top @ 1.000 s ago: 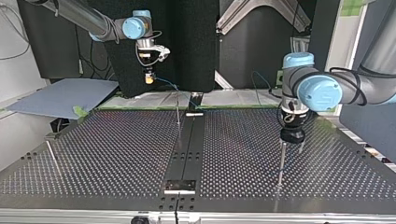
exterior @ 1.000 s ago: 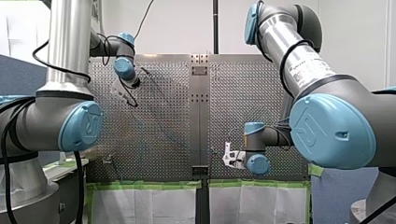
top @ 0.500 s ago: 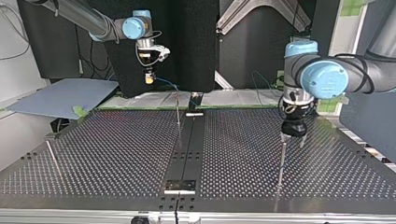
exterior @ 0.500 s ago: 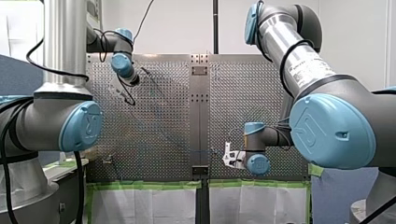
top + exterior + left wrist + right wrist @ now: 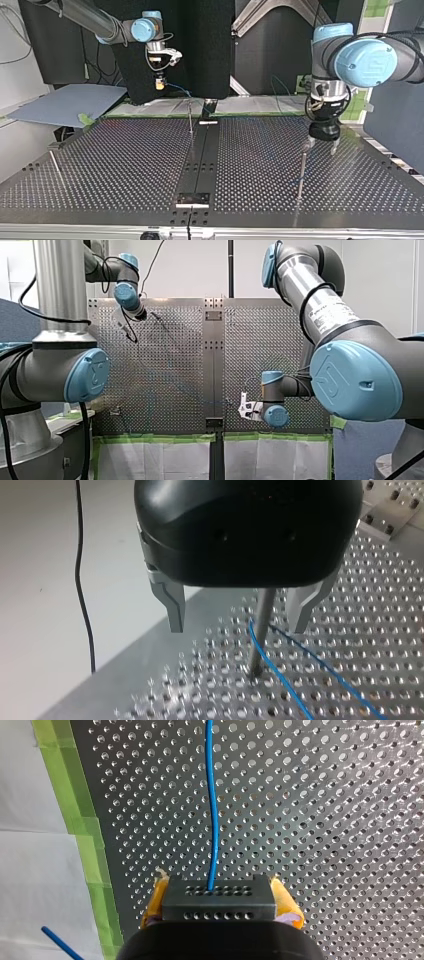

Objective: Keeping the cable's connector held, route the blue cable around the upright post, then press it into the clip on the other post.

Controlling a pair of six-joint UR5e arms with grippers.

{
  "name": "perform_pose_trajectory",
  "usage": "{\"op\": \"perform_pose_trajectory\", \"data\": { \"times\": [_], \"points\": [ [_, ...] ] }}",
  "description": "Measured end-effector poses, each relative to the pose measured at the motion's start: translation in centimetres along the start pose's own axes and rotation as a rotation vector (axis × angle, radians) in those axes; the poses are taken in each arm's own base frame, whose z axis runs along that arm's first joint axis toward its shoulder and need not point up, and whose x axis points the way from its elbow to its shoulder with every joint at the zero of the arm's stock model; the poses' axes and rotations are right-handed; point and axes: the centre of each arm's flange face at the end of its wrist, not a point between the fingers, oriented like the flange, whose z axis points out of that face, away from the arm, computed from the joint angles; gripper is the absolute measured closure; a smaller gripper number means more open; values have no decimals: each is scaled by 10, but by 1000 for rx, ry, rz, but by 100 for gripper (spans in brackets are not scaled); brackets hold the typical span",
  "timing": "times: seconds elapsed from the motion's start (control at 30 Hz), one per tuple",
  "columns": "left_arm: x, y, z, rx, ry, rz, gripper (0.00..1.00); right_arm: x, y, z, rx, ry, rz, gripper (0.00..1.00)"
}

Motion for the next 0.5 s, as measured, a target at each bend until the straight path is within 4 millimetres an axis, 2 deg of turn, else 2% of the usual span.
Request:
{"op": "perform_pose_trajectory", "data": {
  "times": [0.37, 0.5],
  "points": [
    [-21, -17, -33, 14, 9, 89, 0, 0, 0, 0, 0, 0, 0, 100],
    [-22, -16, -34, -14, 21, 126, 0, 0, 0, 0, 0, 2, 0, 100]
  ]
}}
